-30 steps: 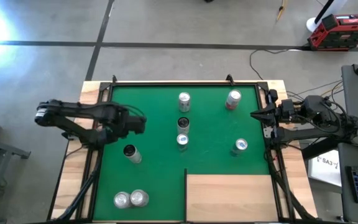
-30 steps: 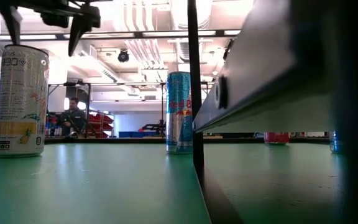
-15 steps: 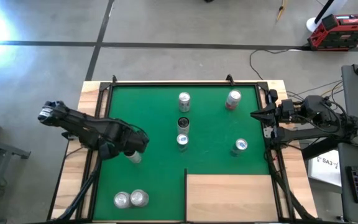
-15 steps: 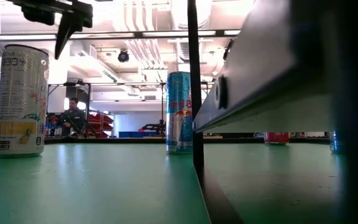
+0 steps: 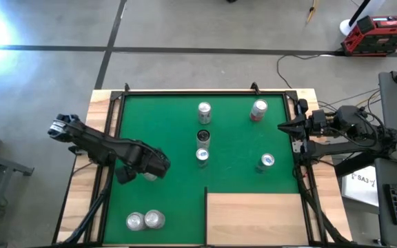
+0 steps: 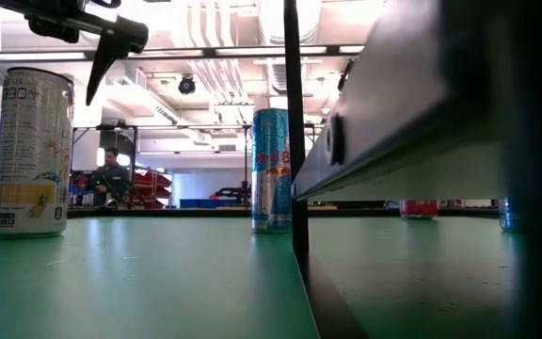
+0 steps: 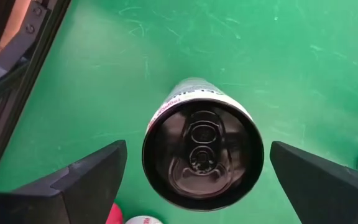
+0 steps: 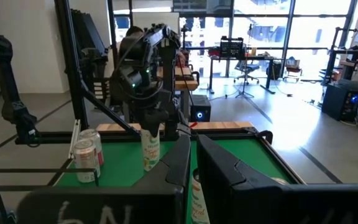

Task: Place canned beverage on shelf
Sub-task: Move the bottom white yellow soda can to the middle of the table

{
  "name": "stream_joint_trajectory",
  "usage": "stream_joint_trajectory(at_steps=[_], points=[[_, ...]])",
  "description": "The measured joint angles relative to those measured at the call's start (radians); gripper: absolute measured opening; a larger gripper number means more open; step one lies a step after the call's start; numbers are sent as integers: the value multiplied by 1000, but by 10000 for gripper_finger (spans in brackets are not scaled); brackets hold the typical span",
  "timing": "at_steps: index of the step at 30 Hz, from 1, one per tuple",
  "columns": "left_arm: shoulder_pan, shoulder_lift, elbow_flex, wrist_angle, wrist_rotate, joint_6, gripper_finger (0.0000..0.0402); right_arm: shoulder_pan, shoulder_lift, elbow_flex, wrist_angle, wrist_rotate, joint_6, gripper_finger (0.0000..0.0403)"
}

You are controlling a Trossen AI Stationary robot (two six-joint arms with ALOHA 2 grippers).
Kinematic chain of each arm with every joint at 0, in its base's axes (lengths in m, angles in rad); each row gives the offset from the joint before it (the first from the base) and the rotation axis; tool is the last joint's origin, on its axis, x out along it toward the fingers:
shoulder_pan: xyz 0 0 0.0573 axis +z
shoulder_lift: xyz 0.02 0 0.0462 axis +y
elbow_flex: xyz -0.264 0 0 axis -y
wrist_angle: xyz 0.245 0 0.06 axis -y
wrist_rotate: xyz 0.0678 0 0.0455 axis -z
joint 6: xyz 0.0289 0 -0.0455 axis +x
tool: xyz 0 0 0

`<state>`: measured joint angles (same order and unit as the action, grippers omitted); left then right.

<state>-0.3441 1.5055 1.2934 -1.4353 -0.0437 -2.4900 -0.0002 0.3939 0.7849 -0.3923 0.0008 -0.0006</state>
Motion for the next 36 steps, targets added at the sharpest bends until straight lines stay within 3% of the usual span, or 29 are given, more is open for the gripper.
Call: stream_joint_trajectory(at_steps=[7,16,20,27,36], points=[[0,25,-2,0,-19,-25,352,0,0,0,0,0,0,22],[0,44,-7,7,-28,-23,237,0,0,0,0,0,0,22],[4,46,-4,10,-40,18,231,0,0,0,0,0,0,22],[66,40,26,14,-140,272,231,0,0,0,0,0,0,22],[275,42,76,86,-148,803,231,0,0,0,0,0,0,22]])
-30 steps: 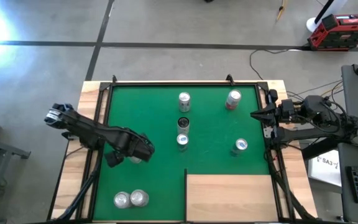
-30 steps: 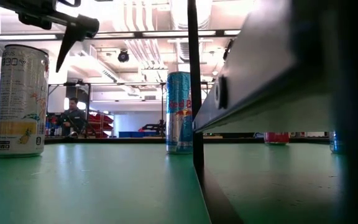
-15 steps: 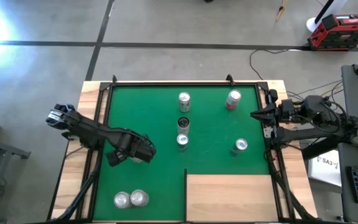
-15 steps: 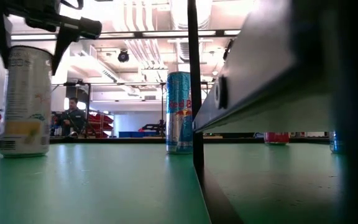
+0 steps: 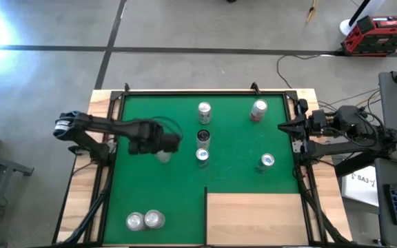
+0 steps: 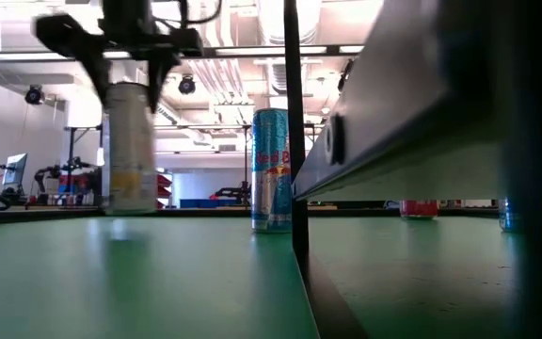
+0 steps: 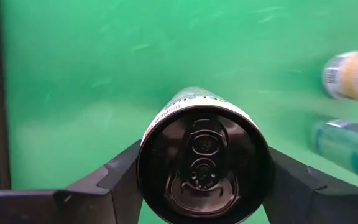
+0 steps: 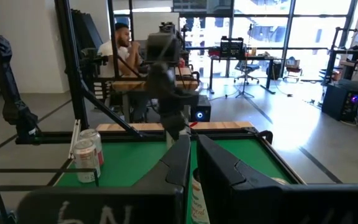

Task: Place canned beverage on shelf
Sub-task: Move the bottom white yellow soda can to the middle of the table

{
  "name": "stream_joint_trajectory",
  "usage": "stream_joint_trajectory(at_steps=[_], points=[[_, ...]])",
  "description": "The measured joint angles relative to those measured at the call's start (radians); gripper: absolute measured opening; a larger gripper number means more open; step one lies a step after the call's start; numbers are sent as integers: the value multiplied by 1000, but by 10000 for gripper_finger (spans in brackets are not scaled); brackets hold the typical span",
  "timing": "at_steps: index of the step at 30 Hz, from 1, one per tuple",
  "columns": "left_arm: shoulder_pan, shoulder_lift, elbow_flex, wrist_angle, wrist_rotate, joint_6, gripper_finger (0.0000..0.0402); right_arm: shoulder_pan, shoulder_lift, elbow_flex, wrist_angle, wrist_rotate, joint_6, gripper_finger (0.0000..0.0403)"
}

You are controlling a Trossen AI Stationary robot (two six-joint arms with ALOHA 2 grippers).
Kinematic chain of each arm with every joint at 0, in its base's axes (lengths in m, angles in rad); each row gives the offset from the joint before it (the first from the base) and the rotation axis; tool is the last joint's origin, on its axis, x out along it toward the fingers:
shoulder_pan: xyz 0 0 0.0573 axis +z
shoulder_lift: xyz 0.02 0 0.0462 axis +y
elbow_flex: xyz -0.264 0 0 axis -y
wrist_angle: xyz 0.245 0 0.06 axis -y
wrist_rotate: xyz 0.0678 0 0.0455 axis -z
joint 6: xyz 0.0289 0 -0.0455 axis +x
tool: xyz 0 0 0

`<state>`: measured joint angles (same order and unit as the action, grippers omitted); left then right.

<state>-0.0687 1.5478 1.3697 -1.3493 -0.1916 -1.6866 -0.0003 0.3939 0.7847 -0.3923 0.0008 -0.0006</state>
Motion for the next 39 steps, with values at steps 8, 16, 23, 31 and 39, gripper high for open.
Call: stream_joint_trajectory(at_steps=[8,16,23,31,39], points=[[110,17,12,105,-29,384,245,0,0,0,0,0,0,22],[144,103,89,119,-26,736,247,0,0,0,0,0,0,22],[152,210,260,55,-27,965,248,0,0,0,0,0,0,22],[158,298,361,52,-26,1186,248,0,0,0,0,0,0,22],[178,326,367,84,0,1340,248,0,0,0,0,0,0,22]])
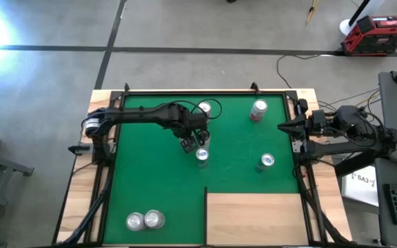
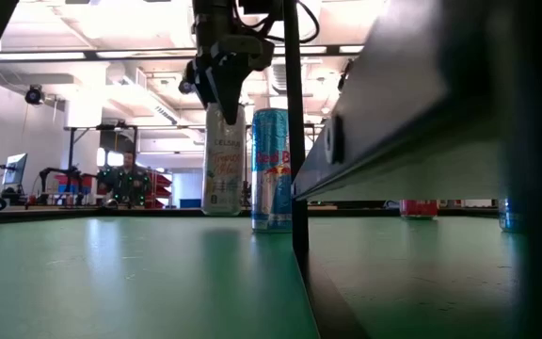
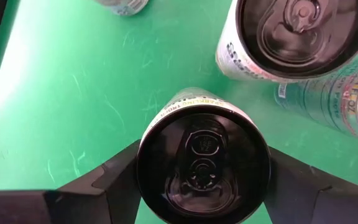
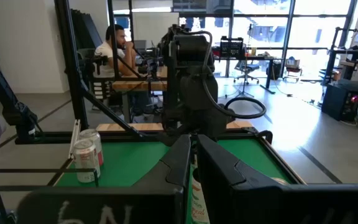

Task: Place canned beverage on shelf
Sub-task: Move the bottom white yellow soda can to the middle of the table

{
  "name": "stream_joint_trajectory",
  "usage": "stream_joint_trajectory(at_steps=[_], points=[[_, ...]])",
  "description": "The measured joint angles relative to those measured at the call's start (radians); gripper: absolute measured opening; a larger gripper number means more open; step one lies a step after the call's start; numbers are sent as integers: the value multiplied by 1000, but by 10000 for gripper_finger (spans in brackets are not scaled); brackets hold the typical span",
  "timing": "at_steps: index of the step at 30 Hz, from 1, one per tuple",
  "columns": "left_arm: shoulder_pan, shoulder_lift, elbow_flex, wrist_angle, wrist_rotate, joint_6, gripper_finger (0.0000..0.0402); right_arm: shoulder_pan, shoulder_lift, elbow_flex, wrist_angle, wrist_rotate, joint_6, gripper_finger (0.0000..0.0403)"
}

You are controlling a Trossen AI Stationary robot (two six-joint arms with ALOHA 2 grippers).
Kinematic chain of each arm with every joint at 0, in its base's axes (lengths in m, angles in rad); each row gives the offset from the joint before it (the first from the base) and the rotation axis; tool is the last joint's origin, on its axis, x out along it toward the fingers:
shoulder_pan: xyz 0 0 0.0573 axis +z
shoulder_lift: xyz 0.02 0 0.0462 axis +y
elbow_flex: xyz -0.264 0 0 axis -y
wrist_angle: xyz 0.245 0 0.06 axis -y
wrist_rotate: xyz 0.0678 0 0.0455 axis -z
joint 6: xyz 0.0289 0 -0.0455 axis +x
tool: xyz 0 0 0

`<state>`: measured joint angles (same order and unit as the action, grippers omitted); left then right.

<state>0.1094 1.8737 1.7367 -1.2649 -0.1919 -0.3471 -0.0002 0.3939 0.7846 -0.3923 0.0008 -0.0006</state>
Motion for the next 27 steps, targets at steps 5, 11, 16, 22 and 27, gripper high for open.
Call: stream_joint_trajectory(at_steps=[5,11,16,22,27], points=[[7,11,0,22,0,64,249,0,0,0,0,0,0,22],[8,18,-2,32,63,175,249,0,0,0,0,0,0,22],[5,18,-2,44,151,245,249,0,0,0,0,0,0,22],[12,18,-3,43,131,252,249,0,0,0,0,0,0,22],[14,18,-3,57,125,257,249,0,0,0,0,0,0,22]])
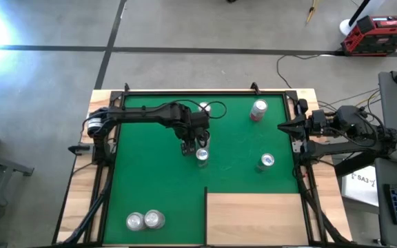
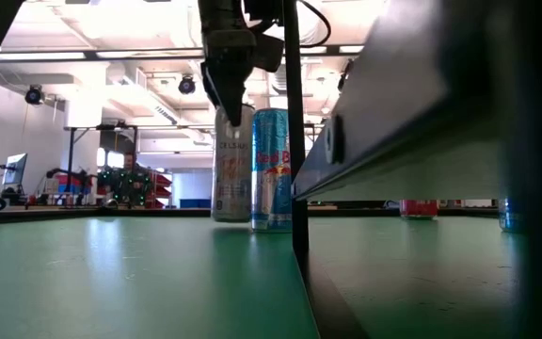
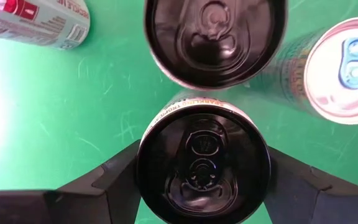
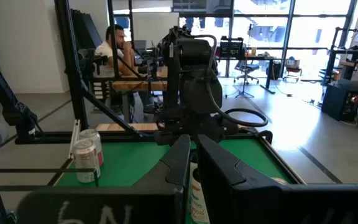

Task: Place canned beverage on shelf
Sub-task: Move the bottom white yellow soda can to the middle of the table

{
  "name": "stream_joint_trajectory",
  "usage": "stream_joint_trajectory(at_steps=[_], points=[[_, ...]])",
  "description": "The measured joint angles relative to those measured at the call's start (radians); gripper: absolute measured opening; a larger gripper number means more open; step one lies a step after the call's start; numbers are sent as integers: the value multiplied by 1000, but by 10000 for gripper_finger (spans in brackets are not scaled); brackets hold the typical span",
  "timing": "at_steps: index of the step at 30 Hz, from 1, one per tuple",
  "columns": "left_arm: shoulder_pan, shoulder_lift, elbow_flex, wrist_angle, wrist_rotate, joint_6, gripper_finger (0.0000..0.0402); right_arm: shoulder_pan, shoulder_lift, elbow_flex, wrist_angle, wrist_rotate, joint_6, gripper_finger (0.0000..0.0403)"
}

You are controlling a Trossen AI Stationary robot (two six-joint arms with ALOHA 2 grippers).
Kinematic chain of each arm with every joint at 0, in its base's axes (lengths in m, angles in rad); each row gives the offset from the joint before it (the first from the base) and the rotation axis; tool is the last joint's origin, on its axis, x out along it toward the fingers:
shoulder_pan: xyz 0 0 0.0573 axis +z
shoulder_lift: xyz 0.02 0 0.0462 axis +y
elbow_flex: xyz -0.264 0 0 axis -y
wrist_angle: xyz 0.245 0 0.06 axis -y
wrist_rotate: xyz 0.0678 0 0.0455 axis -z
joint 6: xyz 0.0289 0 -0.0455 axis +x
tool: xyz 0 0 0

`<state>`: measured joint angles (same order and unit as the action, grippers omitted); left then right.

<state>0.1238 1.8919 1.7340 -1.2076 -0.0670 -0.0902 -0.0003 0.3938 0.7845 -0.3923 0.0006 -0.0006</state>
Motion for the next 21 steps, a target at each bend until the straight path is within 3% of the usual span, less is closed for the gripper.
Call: stream_joint_trajectory(at_steps=[21], points=[[7,-3,-47,64,-2,-70,249,0,0,0,0,0,0,22]])
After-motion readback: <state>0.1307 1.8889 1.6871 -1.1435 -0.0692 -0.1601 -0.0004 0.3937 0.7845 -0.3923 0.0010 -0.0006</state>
